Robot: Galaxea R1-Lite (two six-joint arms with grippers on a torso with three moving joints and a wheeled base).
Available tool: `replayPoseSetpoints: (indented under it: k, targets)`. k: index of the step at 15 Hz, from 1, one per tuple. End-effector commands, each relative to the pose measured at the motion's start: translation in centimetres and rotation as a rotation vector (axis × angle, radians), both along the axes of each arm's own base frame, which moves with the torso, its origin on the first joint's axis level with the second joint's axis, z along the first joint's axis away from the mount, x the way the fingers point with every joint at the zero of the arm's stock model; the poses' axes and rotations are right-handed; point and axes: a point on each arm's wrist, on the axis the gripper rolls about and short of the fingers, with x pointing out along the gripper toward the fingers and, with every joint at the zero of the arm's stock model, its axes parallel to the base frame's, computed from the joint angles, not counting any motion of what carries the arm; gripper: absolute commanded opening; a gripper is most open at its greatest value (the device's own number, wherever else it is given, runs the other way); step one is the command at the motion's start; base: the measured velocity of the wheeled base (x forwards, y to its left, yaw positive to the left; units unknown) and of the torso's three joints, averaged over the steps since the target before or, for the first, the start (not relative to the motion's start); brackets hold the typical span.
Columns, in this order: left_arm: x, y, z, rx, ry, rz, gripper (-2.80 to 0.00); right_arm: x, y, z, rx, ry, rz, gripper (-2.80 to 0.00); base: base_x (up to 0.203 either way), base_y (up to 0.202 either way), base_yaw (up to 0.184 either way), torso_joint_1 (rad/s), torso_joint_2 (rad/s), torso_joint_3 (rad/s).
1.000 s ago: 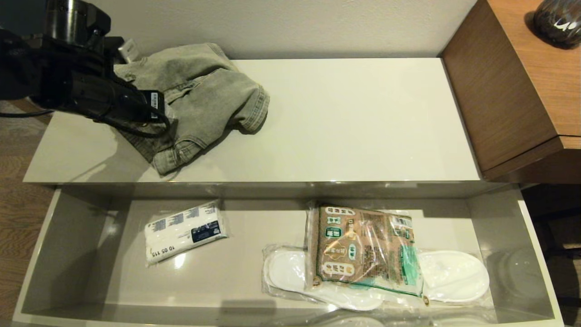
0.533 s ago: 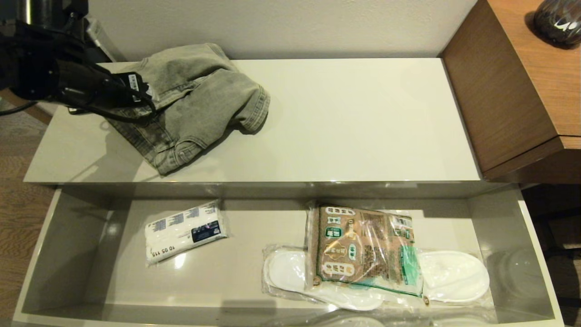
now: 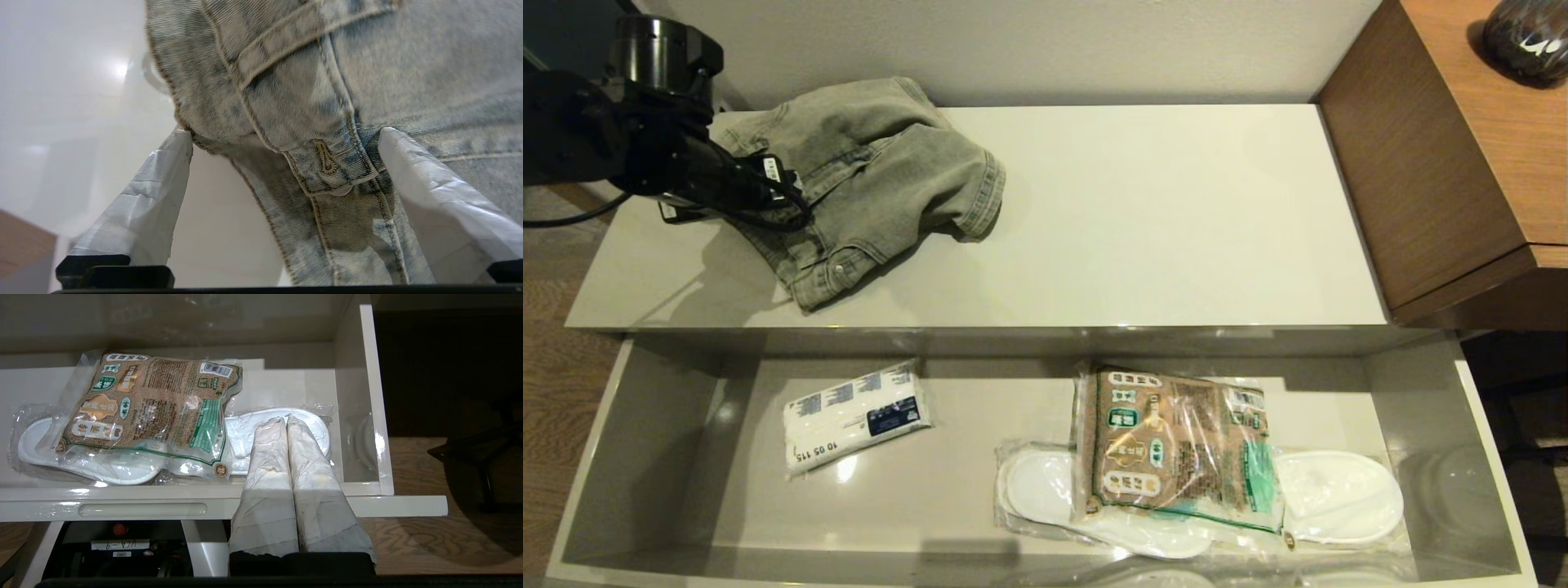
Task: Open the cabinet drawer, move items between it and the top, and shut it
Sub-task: Pick up the shorts on the table
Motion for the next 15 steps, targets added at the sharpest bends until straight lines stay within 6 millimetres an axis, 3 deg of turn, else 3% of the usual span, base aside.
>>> replayPoseSetpoints:
  k: [1,3,8,10,11,15]
  targets:
    - [1.7,0.0,-1.6,-0.018,0.036,0.016,0.0,0.0,0.0,0.0,0.0,0.003,-0.001,-2.8,0.0,0.0,0.0,0.0,0.0,0.0]
    - [3.2,-0.1,-3.3,-0.046,0.06,0.031,0.0,0.0,0.0,0.0,0.0,0.003,-0.001,-2.8,0.0,0.0,0.0,0.0,0.0,0.0]
    - [3.3,-0.1,-3.6,-0.053,0.066,0.035,0.0,0.0,0.0,0.0,-0.002,0.003,0.0,-2.8,0.0,0.0,0.0,0.0,0.0,0.0]
    - [5.0,-0.2,-6.9,-0.106,0.165,0.079,0.0,0.0,0.0,0.0,0.0,0.003,0.0,-2.8,0.0,0.0,0.0,0.0,0.0,0.0]
    - [5.1,-0.2,-7.7,-0.136,0.196,0.104,0.0,0.0,0.0,0.0,0.0,0.003,-0.001,-2.8,0.0,0.0,0.0,0.0,0.0,0.0]
    - [4.0,-1.6,-7.1,-0.189,0.239,0.009,0.0,0.0,0.0,0.0,0.0,0.003,-0.001,-2.8,0.0,0.0,0.0,0.0,0.0,0.0]
